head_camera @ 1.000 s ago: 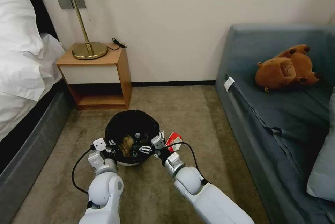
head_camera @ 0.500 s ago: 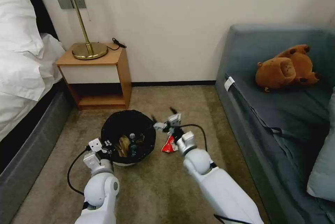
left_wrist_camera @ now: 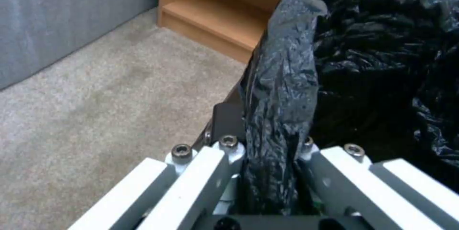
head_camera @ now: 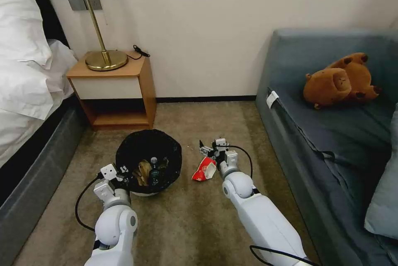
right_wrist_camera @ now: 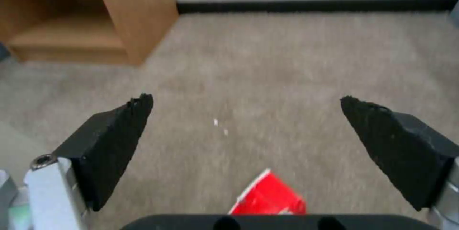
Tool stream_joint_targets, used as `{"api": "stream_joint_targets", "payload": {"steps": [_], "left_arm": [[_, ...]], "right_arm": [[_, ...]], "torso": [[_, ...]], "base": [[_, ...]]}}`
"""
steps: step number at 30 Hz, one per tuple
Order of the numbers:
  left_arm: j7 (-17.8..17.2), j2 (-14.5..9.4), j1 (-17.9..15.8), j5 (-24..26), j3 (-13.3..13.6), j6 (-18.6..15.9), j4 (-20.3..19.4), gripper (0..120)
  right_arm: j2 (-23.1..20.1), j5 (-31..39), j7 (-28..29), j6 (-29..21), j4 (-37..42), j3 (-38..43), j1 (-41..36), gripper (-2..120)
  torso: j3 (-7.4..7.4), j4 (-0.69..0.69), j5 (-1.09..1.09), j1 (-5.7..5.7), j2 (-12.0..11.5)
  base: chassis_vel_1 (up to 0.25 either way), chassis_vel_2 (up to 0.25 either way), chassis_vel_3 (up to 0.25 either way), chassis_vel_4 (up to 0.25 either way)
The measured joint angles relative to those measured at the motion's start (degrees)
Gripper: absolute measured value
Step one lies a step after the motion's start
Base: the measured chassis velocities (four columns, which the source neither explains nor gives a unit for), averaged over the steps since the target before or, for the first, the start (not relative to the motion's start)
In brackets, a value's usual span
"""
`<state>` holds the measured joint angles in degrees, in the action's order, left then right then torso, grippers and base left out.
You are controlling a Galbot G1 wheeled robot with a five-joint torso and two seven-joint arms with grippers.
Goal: Pick up the trash bin, then pick up the garbage on the floor and place it into the trash bin.
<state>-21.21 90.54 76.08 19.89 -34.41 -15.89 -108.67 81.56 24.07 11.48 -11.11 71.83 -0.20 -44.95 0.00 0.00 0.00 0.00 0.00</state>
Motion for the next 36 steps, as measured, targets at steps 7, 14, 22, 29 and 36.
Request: {"api": "stream_joint_targets", "payload": {"steps": [7,14,22,29,36], "left_arm": [[-0.3,1.5,0.9,-1.4,-0.8,0.1,-0.3,4],[-0.6,1.6,1.1,-2.4,-1.4,0.1,-0.4,4],[-0.9,1.7,1.3,-3.5,-1.2,0.4,-0.3,4],[-1.4,1.7,1.4,-4.2,-0.7,0.5,-0.5,4],[-1.4,1.6,2.2,-4.2,-0.6,0.9,-0.5,4]], "right_arm": [[2.9,1.4,0.5,-2.8,-10.7,-0.8,5.4,100],[5.2,0.7,-1.2,-5.7,-18.7,-0.5,8.0,100],[7.8,-1.4,-3.6,-6.1,-24.2,2.5,8.8,100],[9.8,-5.0,-6.4,-6.3,-26.2,5.6,7.7,100],[10.7,-8.4,-9.1,-5.5,-28.2,7.9,6.9,100]], "torso": [[0.00,0.01,0.00,0.00,0.0],[0.00,0.01,-0.01,0.00,0.0],[0.00,0.00,-0.01,0.00,0.0],[0.00,0.00,0.00,0.00,0.0],[0.00,0.01,0.00,0.00,0.0]], "base": [[0.000,0.000,0.000,0.000],[0.000,0.000,0.000,0.000],[0.000,0.000,0.000,0.000],[0.000,0.000,0.000,0.000],[0.000,0.000,0.000,0.000]]}}
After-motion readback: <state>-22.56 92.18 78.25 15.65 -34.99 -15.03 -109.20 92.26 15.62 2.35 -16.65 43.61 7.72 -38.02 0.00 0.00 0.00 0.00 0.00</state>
